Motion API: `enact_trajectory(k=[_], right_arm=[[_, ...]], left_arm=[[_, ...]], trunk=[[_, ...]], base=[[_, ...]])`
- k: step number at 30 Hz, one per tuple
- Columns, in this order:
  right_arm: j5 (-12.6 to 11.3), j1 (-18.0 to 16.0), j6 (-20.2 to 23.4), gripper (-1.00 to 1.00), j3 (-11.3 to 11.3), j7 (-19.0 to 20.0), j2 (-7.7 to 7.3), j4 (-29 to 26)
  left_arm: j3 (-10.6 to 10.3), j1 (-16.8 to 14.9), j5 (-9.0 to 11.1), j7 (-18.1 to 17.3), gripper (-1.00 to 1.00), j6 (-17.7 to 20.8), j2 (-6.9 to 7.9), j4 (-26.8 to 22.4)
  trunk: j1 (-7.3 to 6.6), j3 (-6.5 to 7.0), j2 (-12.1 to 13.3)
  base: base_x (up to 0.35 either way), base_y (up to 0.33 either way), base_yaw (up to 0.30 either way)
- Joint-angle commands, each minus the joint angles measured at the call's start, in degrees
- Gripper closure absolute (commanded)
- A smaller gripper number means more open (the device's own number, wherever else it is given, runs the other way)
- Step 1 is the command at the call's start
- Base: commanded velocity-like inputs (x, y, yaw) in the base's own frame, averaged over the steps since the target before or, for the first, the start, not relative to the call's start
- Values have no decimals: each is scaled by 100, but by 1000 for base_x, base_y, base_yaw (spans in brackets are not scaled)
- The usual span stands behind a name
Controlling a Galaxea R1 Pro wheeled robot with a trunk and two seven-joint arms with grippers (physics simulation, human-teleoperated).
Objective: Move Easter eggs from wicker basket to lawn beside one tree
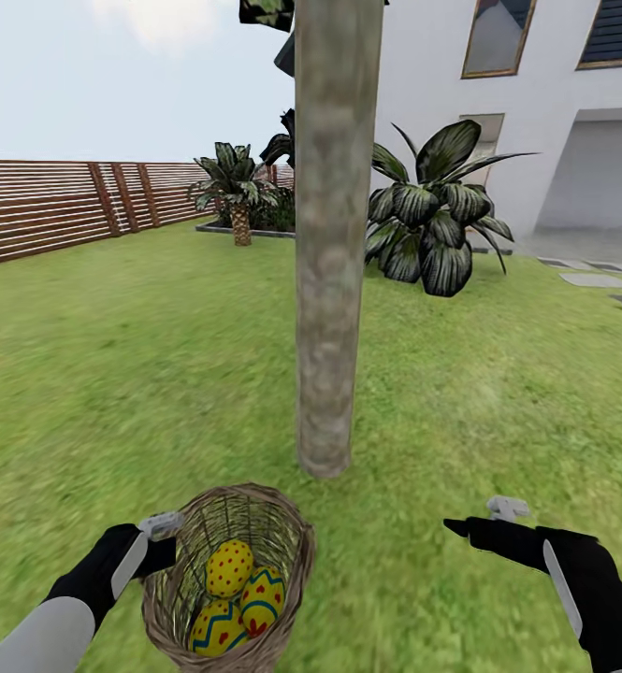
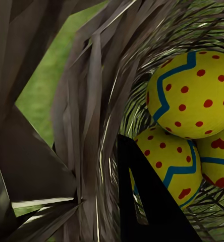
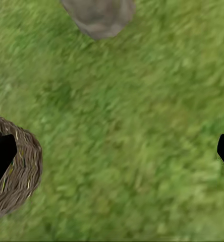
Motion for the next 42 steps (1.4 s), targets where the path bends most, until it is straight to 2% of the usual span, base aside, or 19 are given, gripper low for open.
enact_trajectory(k=[1,13,21,42], right_arm=[[20,-3,29,-100,-11,36,2,-6],[12,-3,29,-100,-11,36,-4,-2],[12,-1,29,-100,-8,36,-7,-6],[12,-2,29,-100,-2,36,2,3]], left_arm=[[8,-1,98,43,100,25,-1,-11],[25,-1,99,43,100,-95,-1,-35],[25,0,99,43,100,-107,0,-54],[25,4,107,43,100,-107,5,-30]], trunk=[[3,-5,-3],[3,-5,-3],[3,-5,-3],[465,-382,-845]], base=[[341,0,0],[341,0,0],[37,0,0],[0,0,0]])
